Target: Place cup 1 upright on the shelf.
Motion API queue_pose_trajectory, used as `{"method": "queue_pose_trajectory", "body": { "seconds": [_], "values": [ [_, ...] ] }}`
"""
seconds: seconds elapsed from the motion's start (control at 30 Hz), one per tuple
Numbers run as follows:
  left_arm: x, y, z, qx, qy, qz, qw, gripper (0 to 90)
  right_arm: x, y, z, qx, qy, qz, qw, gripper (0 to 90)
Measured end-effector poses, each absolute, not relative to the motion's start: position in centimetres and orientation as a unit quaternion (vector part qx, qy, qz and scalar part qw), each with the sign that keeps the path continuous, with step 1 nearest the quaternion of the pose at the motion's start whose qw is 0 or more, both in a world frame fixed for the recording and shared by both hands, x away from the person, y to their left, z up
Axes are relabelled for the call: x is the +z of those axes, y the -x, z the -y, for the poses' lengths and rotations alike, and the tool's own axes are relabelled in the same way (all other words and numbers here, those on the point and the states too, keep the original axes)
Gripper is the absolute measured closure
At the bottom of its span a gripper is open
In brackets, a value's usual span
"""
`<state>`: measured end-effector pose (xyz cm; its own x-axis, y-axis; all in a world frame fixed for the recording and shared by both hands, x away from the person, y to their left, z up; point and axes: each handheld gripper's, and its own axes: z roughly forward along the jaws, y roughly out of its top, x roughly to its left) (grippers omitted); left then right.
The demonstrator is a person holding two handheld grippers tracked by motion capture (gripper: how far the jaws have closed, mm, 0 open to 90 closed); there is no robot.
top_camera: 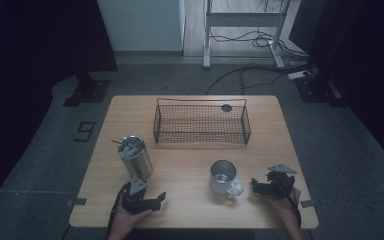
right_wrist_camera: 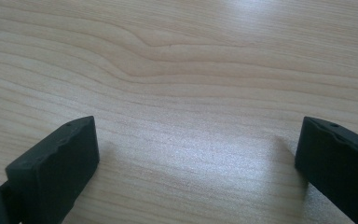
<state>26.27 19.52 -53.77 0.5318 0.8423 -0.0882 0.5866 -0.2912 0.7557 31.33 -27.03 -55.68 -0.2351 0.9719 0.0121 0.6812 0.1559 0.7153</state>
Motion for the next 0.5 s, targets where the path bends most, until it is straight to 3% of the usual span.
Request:
{"method": "queue_pose_trajectory", "body": {
  "seconds": [0.5],
  "values": [
    [-53.39, -26.23, -19.44, 0.164, -0.783, -0.453, 0.393, 13.0, -55.66, -31.27, 27.06, 0.308, -0.578, -0.717, 0.238, 0.6]
  ]
}}
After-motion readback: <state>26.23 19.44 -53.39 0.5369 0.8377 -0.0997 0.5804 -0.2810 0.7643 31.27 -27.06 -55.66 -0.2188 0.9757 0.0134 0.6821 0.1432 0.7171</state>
